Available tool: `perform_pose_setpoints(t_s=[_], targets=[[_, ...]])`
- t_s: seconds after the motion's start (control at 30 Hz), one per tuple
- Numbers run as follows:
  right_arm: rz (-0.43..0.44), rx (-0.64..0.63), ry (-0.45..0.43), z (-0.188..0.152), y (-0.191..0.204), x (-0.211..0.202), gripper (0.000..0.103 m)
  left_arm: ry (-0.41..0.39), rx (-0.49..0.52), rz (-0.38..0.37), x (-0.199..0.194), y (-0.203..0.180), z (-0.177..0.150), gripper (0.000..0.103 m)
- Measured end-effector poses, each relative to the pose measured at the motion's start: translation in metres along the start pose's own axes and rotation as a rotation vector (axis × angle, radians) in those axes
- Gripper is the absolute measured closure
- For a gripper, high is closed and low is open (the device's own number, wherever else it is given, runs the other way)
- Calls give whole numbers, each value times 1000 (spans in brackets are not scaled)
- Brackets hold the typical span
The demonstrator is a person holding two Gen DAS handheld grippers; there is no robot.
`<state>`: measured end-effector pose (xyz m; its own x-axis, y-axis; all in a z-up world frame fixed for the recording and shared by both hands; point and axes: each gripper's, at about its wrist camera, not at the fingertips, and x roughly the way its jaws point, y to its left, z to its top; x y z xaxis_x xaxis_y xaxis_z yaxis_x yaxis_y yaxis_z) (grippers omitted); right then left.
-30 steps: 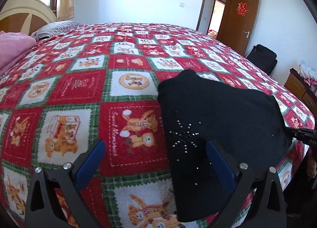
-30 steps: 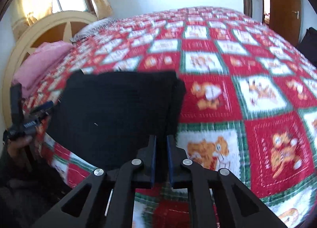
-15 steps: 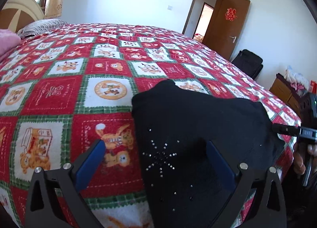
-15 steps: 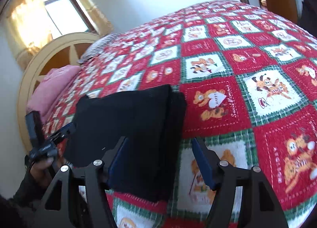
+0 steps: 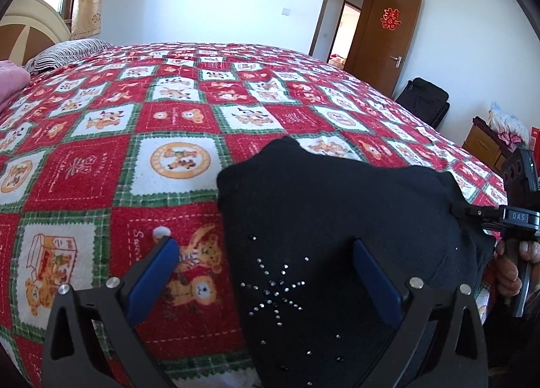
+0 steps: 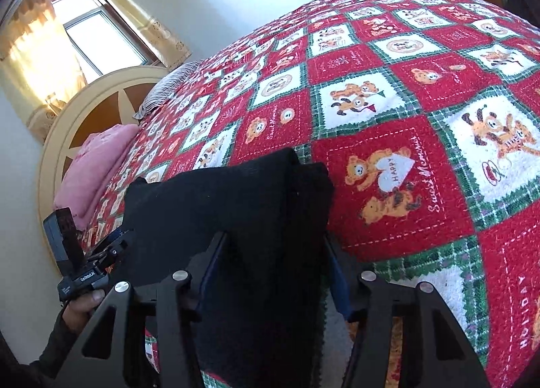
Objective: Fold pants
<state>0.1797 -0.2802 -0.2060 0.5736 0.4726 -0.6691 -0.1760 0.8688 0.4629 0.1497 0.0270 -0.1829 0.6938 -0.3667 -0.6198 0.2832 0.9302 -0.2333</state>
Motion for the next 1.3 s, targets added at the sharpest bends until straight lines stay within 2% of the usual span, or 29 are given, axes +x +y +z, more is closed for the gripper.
perform_pose_setpoints(t_s=[0.07,0.13,0.17,0.2,0.33,0.4,0.43,0.47,0.57,0.7,0.83,1.13,1.3], targets=[[-9,-6,-5,0,2,-1,48,-6,-4,-15,-3,1,-1,1],[9,-6,-14,-2,4,-4,56,-13,-1,-34,-6,1,-2,10],[27,-4,-14,-2,5,-5,65,-17,1,-51,-8,1,-3,21],[34,-13,-16,-3,8,-7,68,-16,-2,-83,-10,2,-5,29],[30,-28,-14,-6,12,-8,70,-21,-22,-130,-10,5,-7,39],[38,-25,-22,-6,13,-13,73,-21,-57,-174,-11,10,-7,59],[40,-31,-26,-6,16,-15,73,-21,-75,-187,-12,14,-7,65],[41,-42,-32,-5,20,-18,74,-18,-86,-195,-12,16,-7,77],[61,-88,-57,-2,38,-30,74,-21,-123,-228,-18,23,-8,89],[86,-138,-68,7,60,-37,75,-53,-143,-243,-35,24,-4,91],[115,-196,-63,25,88,-30,75,-107,-166,-211,-56,34,4,91],[212,-322,-5,70,168,46,75,-200,-266,9,-106,93,2,91],[250,-344,46,82,199,97,75,-209,-320,114,-122,115,-8,91]])
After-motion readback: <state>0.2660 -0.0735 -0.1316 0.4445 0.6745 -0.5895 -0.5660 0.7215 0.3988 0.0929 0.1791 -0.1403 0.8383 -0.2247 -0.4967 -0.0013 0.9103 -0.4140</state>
